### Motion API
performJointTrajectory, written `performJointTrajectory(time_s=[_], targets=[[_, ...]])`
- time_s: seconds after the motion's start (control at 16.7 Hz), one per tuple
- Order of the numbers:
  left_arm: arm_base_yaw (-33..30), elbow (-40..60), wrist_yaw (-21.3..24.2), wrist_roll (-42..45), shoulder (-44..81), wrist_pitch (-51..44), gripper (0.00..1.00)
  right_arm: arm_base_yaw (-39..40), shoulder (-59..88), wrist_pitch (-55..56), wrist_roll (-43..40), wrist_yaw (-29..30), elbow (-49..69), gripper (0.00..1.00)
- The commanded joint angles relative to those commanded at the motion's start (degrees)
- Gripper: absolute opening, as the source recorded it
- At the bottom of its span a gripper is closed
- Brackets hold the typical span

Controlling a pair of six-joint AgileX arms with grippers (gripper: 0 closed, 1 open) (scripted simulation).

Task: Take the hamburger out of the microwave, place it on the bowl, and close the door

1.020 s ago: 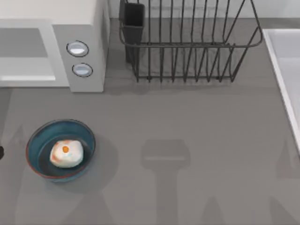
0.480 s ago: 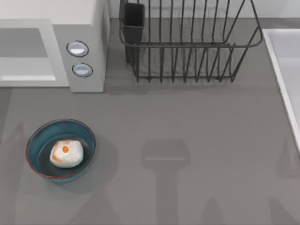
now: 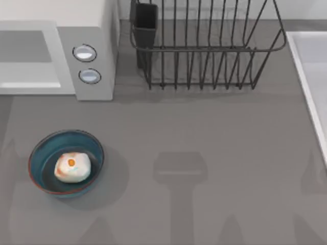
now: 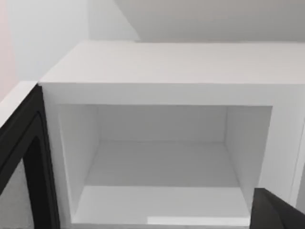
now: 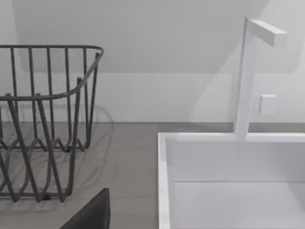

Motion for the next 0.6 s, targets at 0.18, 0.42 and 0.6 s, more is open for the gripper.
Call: performJointTrajectory(time_s=[0.18, 0.42, 0.6], targets=[[-0.1, -0.1, -0.1, 0.1, 0.3, 0.1, 0.0, 0.0, 0.0, 0.0, 0.0, 0.0, 0.0, 1.0], [3.8, 6.0, 1.8, 4.9, 6.5, -4.2, 0.0, 0.0, 0.0, 0.0, 0.0, 0.0, 0.0, 1.0], [9.5, 15.9, 4.5, 12.3, 17.6, -10.9, 0.0, 0.0, 0.0, 0.0, 0.0, 0.0, 0.0, 1.0]])
